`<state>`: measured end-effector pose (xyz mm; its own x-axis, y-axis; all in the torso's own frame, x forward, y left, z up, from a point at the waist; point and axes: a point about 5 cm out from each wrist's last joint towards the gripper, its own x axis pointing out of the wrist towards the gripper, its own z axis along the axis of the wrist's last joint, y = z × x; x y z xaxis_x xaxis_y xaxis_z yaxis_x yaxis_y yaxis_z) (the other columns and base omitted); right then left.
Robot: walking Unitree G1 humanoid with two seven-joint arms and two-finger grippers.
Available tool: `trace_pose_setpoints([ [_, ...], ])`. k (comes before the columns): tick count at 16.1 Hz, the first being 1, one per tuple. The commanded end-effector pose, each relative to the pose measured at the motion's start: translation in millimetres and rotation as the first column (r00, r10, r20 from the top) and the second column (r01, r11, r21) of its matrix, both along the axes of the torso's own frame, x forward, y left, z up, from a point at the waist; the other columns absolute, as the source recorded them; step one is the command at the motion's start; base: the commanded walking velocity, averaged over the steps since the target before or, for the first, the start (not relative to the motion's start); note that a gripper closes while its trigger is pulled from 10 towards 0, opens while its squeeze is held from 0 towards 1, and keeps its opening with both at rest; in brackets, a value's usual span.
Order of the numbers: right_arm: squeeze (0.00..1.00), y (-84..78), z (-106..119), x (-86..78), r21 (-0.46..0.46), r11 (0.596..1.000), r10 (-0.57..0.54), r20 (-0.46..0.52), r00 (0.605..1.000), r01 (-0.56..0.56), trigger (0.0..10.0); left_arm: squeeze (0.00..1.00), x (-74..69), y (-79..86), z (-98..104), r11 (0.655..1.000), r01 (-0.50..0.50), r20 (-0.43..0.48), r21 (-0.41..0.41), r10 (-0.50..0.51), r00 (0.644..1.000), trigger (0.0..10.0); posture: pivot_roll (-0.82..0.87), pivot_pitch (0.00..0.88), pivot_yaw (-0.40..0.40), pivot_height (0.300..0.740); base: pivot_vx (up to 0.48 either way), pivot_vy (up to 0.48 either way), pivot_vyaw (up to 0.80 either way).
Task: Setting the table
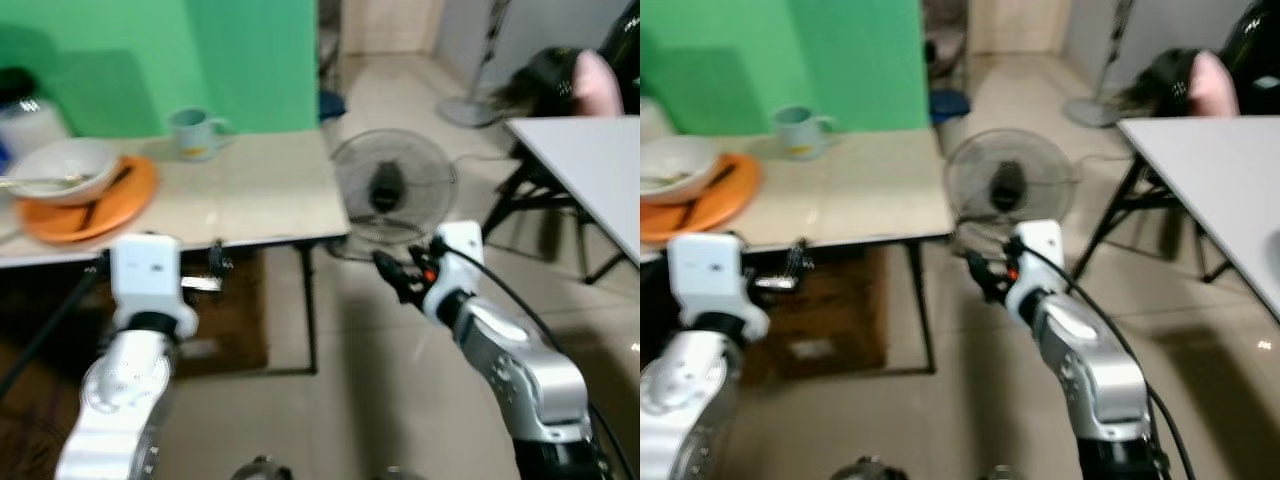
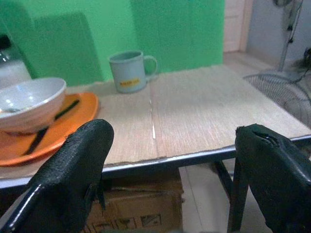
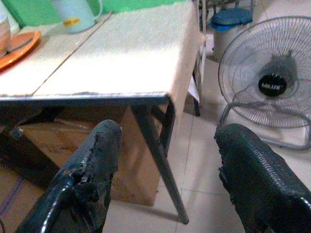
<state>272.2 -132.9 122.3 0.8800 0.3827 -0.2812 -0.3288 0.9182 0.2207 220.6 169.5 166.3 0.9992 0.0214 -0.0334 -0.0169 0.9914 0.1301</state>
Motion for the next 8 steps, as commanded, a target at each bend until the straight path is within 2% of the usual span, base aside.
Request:
trace_pose_setpoints([
  [1,0.00,0.4,2.8,1.3,0.011,1.000,-0.003,0.022,1.000,0.003,10.0,0.00,1.5,1.6,1.4,1.000,-0.011,0.018,0.010,0.011,1.000,10.0,-0.07,0.032,0.041,0.740,0.000,0.000,0.00],
  [3,0.00,-1.3,4.1,0.6,0.024,1.000,0.001,0.029,1.000,-0.002,10.0,0.00,5.1,-1.4,1.7,1.000,-0.001,0.026,-0.022,0.002,1.000,10.0,-0.08,0.031,0.059,0.740,0.287,0.000,0.00],
  [5,0.00,1.3,4.9,0.2,-0.036,0.997,0.068,0.053,0.996,-0.066,10.0,0.00,6.5,-2.7,1.3,1.000,0.006,0.024,-0.020,-0.006,1.000,10.0,-0.08,0.033,0.061,0.740,0.313,0.000,0.00],
  [8,0.00,11.6,1.9,-3.4,-0.008,0.985,0.172,0.029,0.985,-0.171,10.0,0.00,3.7,-2.3,1.7,1.000,0.003,0.027,-0.023,-0.002,1.000,10.0,-0.07,0.030,0.047,0.740,0.319,0.000,0.80],
])
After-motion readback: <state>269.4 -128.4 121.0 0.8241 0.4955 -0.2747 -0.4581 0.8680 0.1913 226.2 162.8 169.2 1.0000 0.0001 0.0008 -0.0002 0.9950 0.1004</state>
